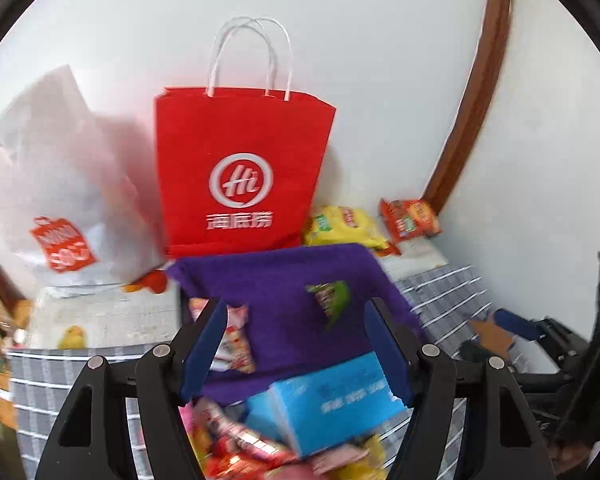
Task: Organize snacks
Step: 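Move both open tools back toward the snack pile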
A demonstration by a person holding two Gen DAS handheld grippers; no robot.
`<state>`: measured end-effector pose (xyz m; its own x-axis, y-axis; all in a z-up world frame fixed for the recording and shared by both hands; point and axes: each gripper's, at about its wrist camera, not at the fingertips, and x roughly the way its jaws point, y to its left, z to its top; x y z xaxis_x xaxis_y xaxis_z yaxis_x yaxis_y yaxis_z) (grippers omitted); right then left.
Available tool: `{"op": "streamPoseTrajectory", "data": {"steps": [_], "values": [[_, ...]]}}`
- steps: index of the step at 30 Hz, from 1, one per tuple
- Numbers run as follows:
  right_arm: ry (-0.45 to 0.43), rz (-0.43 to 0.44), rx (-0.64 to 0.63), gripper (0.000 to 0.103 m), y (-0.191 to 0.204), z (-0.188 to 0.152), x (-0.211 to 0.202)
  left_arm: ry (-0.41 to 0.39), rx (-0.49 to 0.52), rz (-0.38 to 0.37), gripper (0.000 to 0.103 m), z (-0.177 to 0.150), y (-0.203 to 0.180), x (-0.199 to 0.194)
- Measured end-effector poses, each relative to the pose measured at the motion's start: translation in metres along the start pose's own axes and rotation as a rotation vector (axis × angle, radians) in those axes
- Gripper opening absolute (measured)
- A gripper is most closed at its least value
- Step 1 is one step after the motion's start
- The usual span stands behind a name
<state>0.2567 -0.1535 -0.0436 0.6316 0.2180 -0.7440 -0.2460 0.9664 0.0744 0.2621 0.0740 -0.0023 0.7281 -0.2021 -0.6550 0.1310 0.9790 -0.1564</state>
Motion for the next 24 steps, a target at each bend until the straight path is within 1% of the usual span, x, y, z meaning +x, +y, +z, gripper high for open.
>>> {"op": "streamPoseTrajectory", "data": {"steps": [1, 2, 6, 9, 12, 16, 20, 24], "values": [[-0.001, 0.022, 0.001, 0.075, 0.002, -0.006, -0.004, -0.001, 0.007, 0.041, 0.069, -0.005, 0.0, -0.005], [0.0, 0.037, 0.0, 0.075, 0.004, -0.011, -0.006, 0.004, 0.007, 0.063, 0.069, -0.009, 0.001, -0.008], [0.028, 0.095, -0.015, 0.075, 0.015, -0.034, -0.009, 0.035, -0.009, 0.086, 0.069, -0.029, 0.005, -0.018], [0.063, 0.115, -0.032, 0.075, 0.023, -0.05, -0.006, 0.038, -0.031, 0.088, 0.069, -0.046, 0.009, -0.028], [0.078, 0.141, -0.036, 0.075, 0.029, -0.063, -0.007, 0.053, -0.05, 0.083, 0.069, -0.061, 0.011, -0.034], [0.078, 0.157, -0.039, 0.075, 0.035, -0.074, -0.009, 0.091, -0.064, 0.086, 0.069, -0.08, 0.014, -0.036], [0.085, 0.175, -0.031, 0.075, 0.038, -0.084, -0.007, 0.106, -0.071, 0.096, 0.069, -0.097, 0.017, -0.039], [0.096, 0.182, -0.037, 0.075, 0.04, -0.096, -0.001, 0.13, -0.099, 0.101, 0.069, -0.116, 0.026, -0.038]]}}
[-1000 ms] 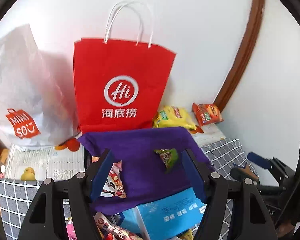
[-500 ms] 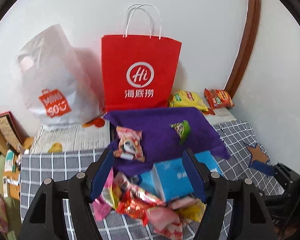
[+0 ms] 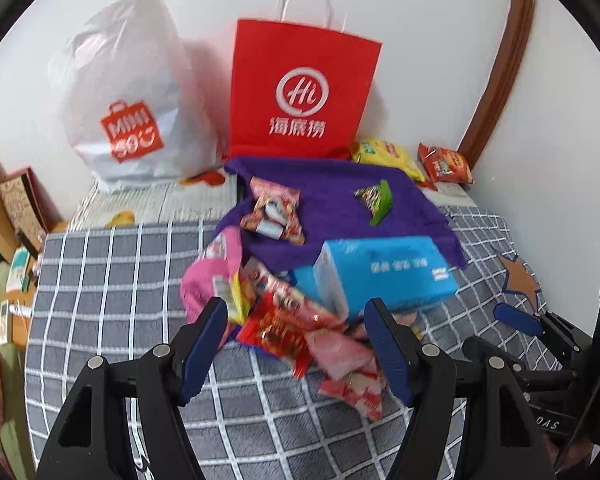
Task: Organize snacks
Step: 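Move both open tools back toward the snack pile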
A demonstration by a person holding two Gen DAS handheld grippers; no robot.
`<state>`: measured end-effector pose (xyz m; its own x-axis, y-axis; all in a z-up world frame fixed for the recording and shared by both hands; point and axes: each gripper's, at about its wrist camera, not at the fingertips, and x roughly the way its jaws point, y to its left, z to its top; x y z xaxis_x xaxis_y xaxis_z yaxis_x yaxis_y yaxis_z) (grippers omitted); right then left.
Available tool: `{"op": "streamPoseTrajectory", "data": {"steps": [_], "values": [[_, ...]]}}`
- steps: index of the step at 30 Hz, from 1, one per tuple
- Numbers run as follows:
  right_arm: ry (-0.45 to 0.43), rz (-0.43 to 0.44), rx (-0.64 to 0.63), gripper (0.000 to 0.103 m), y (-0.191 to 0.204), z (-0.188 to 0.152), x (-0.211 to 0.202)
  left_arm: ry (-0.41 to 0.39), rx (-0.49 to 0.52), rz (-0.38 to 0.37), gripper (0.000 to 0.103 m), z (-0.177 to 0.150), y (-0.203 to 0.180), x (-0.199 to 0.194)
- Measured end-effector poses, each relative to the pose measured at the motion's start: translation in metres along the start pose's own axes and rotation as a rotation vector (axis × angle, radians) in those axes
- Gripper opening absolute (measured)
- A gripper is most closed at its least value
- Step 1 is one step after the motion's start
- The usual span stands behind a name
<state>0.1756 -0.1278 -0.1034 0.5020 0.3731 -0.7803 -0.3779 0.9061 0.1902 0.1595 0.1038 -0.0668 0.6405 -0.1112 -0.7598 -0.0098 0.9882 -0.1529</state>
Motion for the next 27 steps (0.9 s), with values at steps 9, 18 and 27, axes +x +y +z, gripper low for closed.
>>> {"op": "streamPoseTrajectory", "data": {"steps": [9, 18, 27], "values": [[0.058, 0.031, 0.009, 0.075, -0.001, -0.015, 0.022, 0.064, -0.067, 0.018, 0.069, -0.026, 0.019, 0.012], [0.094, 0.048, 0.001, 0.075, 0.005, -0.018, 0.042, 0.092, -0.076, 0.019, 0.069, -0.03, 0.018, 0.019], [0.107, 0.037, -0.013, 0.075, 0.002, -0.018, 0.058, 0.088, -0.077, 0.0, 0.069, -0.028, 0.021, 0.022]]}}
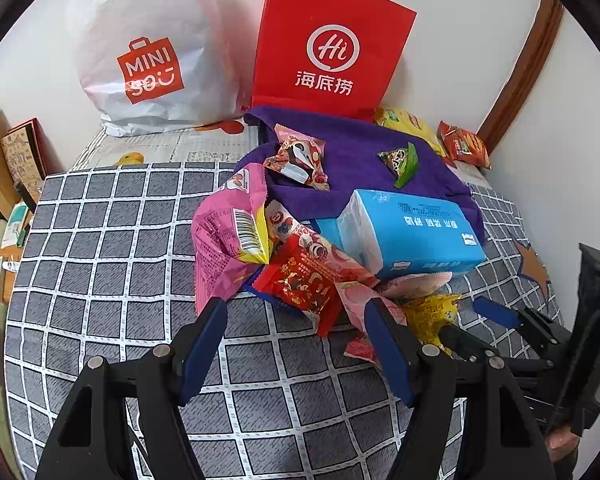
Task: Organize snacks
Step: 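Move both open tools back toward the snack pile, then grasp the yellow triangular pack with the right tool while the left tool grasps the pink barcode bag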
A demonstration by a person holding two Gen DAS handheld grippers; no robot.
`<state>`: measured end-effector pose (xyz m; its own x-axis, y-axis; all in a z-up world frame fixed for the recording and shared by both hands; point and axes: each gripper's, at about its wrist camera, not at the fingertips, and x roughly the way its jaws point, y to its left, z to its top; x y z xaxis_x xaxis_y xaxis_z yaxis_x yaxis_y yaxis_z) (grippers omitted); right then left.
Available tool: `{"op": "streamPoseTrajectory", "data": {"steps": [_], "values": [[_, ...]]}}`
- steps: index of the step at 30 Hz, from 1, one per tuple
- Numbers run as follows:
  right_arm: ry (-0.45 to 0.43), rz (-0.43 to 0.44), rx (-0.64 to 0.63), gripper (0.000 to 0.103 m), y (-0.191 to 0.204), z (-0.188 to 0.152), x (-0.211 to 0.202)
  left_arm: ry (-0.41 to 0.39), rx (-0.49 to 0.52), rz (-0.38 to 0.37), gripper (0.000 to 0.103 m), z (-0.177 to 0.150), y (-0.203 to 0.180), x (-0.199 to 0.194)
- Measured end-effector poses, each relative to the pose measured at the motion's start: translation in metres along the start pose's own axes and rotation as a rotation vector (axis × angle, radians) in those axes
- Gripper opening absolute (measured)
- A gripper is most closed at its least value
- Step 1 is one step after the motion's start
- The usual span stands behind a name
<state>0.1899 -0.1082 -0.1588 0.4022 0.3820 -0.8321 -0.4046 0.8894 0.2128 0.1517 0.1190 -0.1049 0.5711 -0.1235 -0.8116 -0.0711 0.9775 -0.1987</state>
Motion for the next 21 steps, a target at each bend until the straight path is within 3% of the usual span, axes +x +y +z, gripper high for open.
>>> {"op": "streamPoseTrajectory", "data": {"steps": [13, 21], "values": [[0.064, -0.013, -0.022, 0.075, 0.006, 0.005, 0.044, 0.004, -0.035, -0.035, 0.069, -0.001, 0.021, 0.012], [0.025, -0.021, -0.061, 0.069, 0.004, 0.003, 0.04, 0.0, -0.074, -0.044, 0.069, 0.01, 0.033, 0.028]]}}
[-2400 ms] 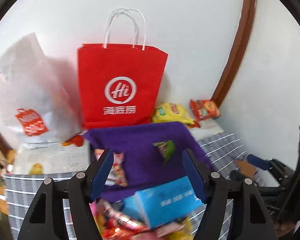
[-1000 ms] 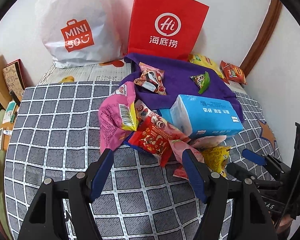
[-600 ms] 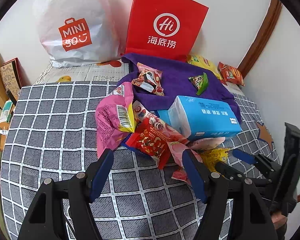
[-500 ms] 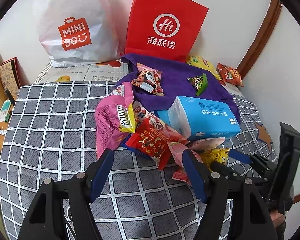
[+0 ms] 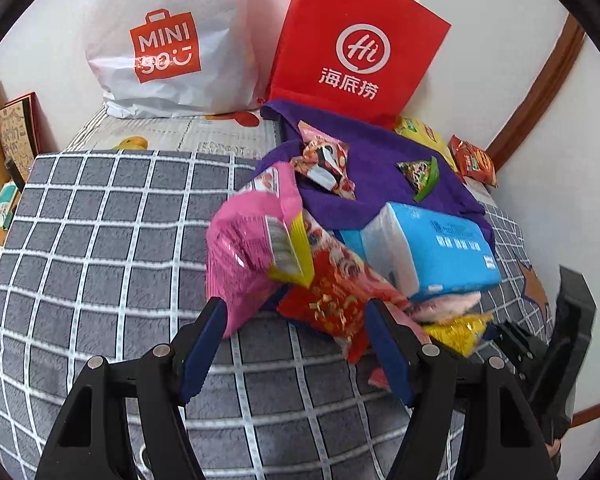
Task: Organize snacks
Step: 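Grasp the yellow triangular pack with the right tool while the left tool grasps the pink barcode bag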
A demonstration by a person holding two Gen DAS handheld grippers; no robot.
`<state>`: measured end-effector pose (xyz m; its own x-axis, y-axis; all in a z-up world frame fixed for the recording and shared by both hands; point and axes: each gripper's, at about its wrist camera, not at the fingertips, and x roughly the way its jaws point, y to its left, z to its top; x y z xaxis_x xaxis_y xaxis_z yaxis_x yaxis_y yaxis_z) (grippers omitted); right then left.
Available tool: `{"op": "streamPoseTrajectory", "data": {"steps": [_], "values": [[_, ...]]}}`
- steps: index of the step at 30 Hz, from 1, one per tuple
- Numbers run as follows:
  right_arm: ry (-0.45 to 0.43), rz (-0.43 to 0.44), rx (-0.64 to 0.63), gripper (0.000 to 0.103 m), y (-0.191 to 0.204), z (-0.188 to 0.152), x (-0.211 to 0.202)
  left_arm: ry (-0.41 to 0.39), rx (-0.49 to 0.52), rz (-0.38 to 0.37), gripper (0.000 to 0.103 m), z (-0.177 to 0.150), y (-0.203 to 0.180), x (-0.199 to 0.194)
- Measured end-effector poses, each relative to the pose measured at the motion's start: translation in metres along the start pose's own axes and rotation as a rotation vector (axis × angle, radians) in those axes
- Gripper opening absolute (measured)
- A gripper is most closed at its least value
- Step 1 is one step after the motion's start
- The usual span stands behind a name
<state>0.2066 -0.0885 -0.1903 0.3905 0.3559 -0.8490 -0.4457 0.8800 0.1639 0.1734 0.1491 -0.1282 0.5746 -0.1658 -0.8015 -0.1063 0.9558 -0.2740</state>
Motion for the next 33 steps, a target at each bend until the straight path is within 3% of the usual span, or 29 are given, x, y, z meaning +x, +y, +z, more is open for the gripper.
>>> {"op": "streamPoseTrajectory", "data": {"steps": [7, 15, 20, 23, 27, 33], "values": [[-0.033, -0.024, 0.043, 0.069, -0.026, -0.009, -0.024, -0.025, -0.012, -0.008, 0.069, 0.024, 0.001, 0.014], [-0.063, -0.086, 0.089, 0.069, -0.052, -0.017, -0.045, 0.0, -0.03, 0.135, 0.069, 0.042, 0.006, 0.041], [-0.082, -0.101, 0.106, 0.068, -0.058, -0.019, -0.054, 0.032, -0.076, 0.113, 0.067, 0.042, 0.02, 0.055], [-0.084, -0.104, 0.109, 0.067, -0.057, -0.019, -0.055, 0.026, -0.089, 0.092, 0.061, 0.039, 0.024, 0.055], [-0.092, -0.105, 0.112, 0.067, -0.056, -0.02, -0.06, 0.023, -0.103, 0.048, 0.057, 0.035, 0.026, 0.045], [-0.109, -0.096, 0.126, 0.066, -0.055, -0.021, -0.071, -0.021, -0.078, 0.038, 0.057, 0.03, 0.021, 0.014]]}}
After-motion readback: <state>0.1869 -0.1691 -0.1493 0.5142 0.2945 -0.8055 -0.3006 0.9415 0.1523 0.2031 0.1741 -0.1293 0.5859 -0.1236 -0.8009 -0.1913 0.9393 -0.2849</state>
